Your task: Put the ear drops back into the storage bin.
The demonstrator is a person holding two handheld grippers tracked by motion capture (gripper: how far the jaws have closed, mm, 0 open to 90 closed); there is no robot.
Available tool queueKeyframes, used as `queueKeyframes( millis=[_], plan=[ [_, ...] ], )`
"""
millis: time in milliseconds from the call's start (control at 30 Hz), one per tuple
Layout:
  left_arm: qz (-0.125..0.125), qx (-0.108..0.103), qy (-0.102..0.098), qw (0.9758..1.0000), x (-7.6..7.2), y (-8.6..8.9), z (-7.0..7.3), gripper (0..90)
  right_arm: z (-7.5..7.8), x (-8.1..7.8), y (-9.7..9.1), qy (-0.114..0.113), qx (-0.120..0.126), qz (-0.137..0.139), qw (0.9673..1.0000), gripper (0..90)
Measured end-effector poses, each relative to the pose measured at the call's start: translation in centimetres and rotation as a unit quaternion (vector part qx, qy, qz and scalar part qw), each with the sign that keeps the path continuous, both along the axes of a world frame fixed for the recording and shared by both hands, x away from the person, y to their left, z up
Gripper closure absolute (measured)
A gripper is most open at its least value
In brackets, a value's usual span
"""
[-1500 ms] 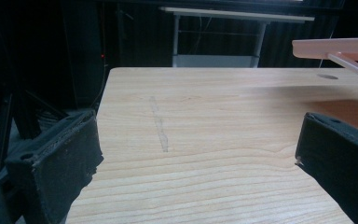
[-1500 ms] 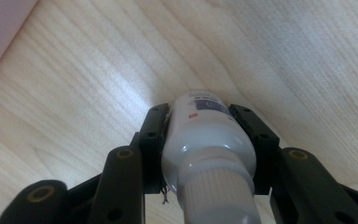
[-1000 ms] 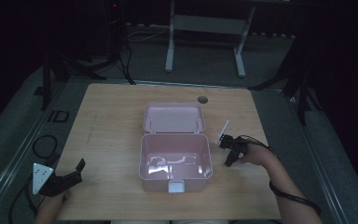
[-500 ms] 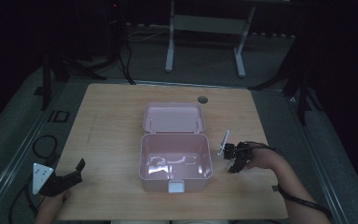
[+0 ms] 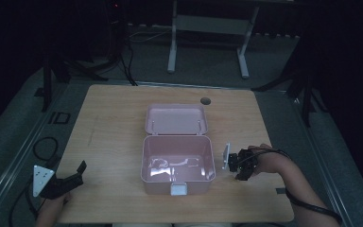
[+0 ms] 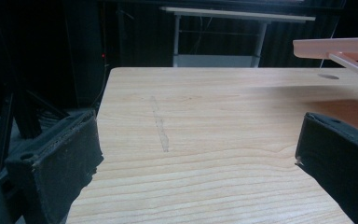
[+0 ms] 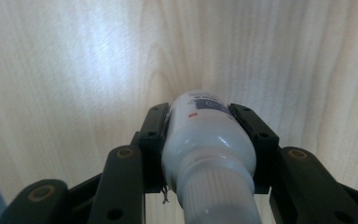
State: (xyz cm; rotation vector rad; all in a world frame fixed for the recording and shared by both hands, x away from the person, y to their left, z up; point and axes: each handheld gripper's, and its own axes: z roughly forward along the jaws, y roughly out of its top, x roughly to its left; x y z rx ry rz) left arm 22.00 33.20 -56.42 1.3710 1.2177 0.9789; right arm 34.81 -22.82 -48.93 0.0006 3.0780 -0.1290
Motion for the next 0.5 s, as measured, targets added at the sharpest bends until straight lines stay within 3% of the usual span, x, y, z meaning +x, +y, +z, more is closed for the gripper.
queueKeyframes(
  millis=[167, 200, 300, 500],
  plan=[
    [0.000, 0.000, 0.000, 1.0000, 0.0, 0.0, 0.0, 0.4, 0.0, -0.5, 0.2, 0.002, -0.001, 0.022, 0.9998, 59.5],
    [0.000, 0.000, 0.000, 1.0000, 0.0, 0.0, 0.0, 0.4, 0.1, -0.8, 0.4, 0.004, 0.005, 0.039, 0.9992, 59.5],
    [0.000, 0.000, 0.000, 1.0000, 0.0, 0.0, 0.0, 0.4, 0.2, -1.1, 0.6, 0.006, 0.015, 0.055, 0.9984, 59.5],
    [0.001, 0.000, 0.000, 1.0000, 0.0, 0.0, 0.0, 0.4, 0.4, -1.4, 0.9, 0.008, 0.007, 0.060, 0.9982, 59.5]
  ],
)
